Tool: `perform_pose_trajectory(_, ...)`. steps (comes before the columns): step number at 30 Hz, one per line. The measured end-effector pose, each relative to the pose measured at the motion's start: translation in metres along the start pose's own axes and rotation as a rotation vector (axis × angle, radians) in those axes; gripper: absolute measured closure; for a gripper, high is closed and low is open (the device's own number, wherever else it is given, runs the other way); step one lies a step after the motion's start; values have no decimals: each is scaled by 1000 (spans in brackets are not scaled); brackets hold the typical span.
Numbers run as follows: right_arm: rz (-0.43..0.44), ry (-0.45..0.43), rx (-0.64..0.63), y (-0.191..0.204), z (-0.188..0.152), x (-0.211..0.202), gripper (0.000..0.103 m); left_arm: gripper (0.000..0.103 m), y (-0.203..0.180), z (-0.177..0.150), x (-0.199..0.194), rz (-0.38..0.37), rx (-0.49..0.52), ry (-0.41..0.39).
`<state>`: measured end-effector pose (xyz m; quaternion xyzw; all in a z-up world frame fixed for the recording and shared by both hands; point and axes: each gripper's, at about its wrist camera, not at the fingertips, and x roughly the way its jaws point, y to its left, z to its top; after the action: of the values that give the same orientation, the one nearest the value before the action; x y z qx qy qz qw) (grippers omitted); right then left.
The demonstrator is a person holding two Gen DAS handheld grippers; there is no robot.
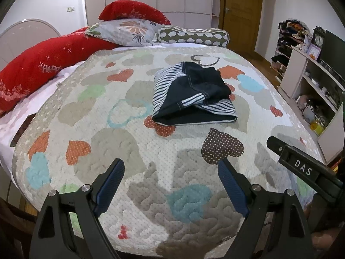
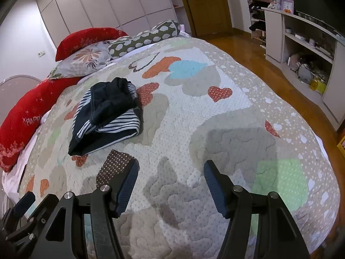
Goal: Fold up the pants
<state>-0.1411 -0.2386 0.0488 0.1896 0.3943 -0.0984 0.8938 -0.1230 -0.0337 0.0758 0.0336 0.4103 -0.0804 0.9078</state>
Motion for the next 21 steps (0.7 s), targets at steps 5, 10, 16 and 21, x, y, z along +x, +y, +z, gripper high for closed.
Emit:
perform_pose_trajectory(5, -15, 13, 11, -3, -1, 3, 35, 16, 1, -1, 4, -24, -13, 27)
perform_pose_trajectory(10, -34, 37, 23, -7, -3, 8, 35, 16, 2, -2, 7, -40, -23, 47)
perform_pose_trajectory(16, -37, 44, 13, -5, -6, 10, 35, 16, 3, -2, 7, -40, -22, 46)
perform_pose_trajectory(21, -39, 42, 6, -3, -8, 9, 35, 16, 3, -4, 9, -45, -26, 53)
